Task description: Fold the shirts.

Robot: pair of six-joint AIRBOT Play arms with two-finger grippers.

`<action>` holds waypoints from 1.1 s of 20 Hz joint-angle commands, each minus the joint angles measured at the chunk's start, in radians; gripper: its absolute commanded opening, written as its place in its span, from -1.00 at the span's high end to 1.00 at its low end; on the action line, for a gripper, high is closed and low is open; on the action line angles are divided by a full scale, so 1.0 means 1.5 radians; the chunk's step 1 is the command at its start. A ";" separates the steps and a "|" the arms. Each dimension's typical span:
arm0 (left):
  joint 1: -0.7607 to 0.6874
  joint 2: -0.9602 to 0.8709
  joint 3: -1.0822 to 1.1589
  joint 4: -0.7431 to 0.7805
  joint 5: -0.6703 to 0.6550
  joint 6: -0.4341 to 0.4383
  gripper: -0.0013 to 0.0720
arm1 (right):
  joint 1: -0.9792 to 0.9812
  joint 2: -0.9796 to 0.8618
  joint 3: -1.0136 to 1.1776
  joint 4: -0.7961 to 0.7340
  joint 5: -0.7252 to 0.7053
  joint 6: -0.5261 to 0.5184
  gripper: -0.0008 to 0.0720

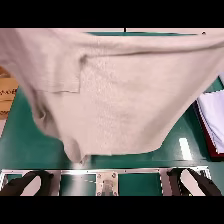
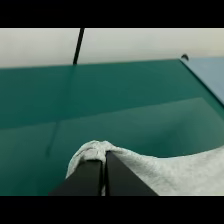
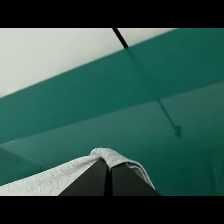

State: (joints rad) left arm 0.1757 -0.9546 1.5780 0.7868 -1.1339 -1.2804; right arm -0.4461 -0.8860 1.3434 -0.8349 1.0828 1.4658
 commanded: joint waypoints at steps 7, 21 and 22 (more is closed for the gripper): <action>-0.075 -0.380 -0.136 -0.076 0.211 0.092 0.91 | 0.091 -0.393 -0.101 0.023 -0.253 -0.061 0.96; -0.029 -0.450 -0.137 0.088 0.139 0.063 0.91 | 0.056 -0.530 -0.047 -0.072 -0.021 -0.086 0.96; -0.023 -0.450 -0.138 0.100 0.136 0.054 0.91 | 0.059 -0.530 -0.057 -0.072 -0.016 -0.088 0.96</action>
State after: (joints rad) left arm 0.1085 -1.6264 1.3735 0.8574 -0.8482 -1.1664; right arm -0.3557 -1.6764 1.2797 -0.9085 0.9565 1.3422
